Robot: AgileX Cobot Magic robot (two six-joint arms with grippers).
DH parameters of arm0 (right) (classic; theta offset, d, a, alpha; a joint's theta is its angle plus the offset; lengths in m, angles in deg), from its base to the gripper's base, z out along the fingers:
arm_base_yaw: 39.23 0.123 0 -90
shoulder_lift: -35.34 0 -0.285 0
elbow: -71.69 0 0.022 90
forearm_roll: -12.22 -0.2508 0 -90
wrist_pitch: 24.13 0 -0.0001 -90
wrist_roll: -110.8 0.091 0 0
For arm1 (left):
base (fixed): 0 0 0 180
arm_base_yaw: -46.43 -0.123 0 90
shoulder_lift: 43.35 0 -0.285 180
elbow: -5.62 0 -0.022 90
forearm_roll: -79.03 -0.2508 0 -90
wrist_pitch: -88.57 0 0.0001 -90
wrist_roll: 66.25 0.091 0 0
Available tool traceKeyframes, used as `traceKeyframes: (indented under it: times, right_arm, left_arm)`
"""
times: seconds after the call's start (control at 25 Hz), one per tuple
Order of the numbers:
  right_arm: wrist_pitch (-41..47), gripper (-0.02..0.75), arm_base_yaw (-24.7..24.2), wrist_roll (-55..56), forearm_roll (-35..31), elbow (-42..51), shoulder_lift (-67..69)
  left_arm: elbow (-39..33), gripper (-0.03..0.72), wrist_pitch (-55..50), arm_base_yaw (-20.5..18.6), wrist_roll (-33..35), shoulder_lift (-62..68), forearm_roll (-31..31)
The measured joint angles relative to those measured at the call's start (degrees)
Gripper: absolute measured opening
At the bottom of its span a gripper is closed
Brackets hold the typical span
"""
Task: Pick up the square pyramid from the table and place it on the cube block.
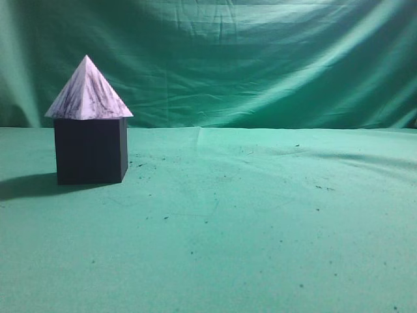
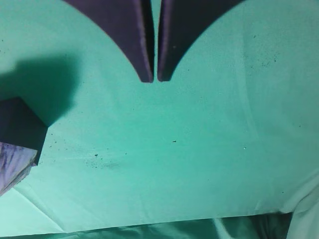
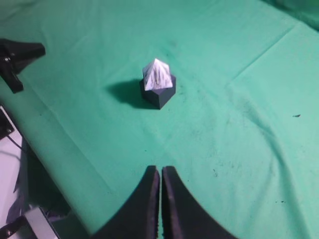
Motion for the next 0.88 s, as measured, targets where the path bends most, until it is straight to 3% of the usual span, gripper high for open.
traceKeyframes:
  times: [0.24,0.32,0.64,0.88]
  right_arm:
    - [-0.29,0.000,-0.33,0.00,0.64,2.54,-6.68]
    - [-4.28,0.000,-2.68,-0.43,0.64,5.66,-10.27]
    - [-29.28,0.000,-21.04,-1.00,0.64,29.17,-27.33]
    - [-41.29,0.000,-33.35,-1.00,0.39,47.85,-40.00]
  left_arm:
    - [0.00,0.000,0.00,0.00,0.00,0.00,0.00]
    - [0.00,0.000,0.00,0.00,0.00,0.00,0.00]
    - [0.00,0.000,0.00,0.00,0.00,0.00,0.00]
    - [0.00,0.000,0.00,0.00,0.00,0.00,0.00]
